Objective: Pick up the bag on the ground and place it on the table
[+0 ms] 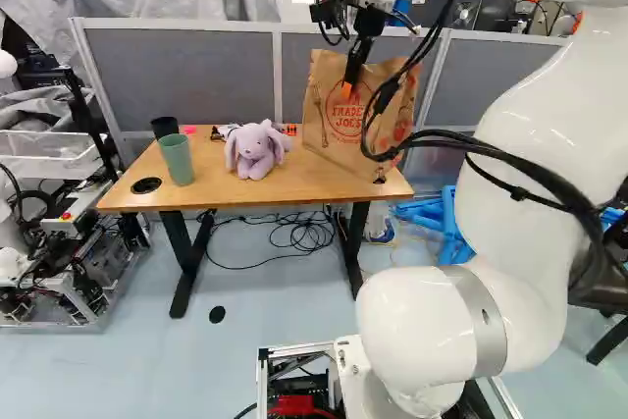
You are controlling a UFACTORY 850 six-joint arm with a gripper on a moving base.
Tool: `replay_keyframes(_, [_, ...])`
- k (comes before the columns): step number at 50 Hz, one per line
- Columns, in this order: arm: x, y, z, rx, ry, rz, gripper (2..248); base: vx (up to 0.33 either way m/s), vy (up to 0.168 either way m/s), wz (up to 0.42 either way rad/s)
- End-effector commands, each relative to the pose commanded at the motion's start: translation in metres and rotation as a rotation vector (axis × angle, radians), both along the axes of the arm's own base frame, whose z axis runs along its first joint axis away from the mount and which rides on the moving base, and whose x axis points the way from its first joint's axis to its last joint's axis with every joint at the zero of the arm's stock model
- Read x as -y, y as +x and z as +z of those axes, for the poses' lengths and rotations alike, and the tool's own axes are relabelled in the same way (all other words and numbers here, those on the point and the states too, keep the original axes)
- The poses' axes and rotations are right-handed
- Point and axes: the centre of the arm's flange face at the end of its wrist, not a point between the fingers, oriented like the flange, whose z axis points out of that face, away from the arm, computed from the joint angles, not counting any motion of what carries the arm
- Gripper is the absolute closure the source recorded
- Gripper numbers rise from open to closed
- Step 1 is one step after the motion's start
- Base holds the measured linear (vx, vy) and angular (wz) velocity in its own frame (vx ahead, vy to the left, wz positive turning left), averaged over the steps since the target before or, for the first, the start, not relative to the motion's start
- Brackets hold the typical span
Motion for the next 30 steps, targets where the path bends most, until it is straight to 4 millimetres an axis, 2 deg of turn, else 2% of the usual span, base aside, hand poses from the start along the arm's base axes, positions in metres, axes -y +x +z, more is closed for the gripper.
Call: replay_keyframes(30, [0.016, 0.050, -0.041, -0.067, 0.005, -0.024, 229, 0.000, 0.000, 0.000])
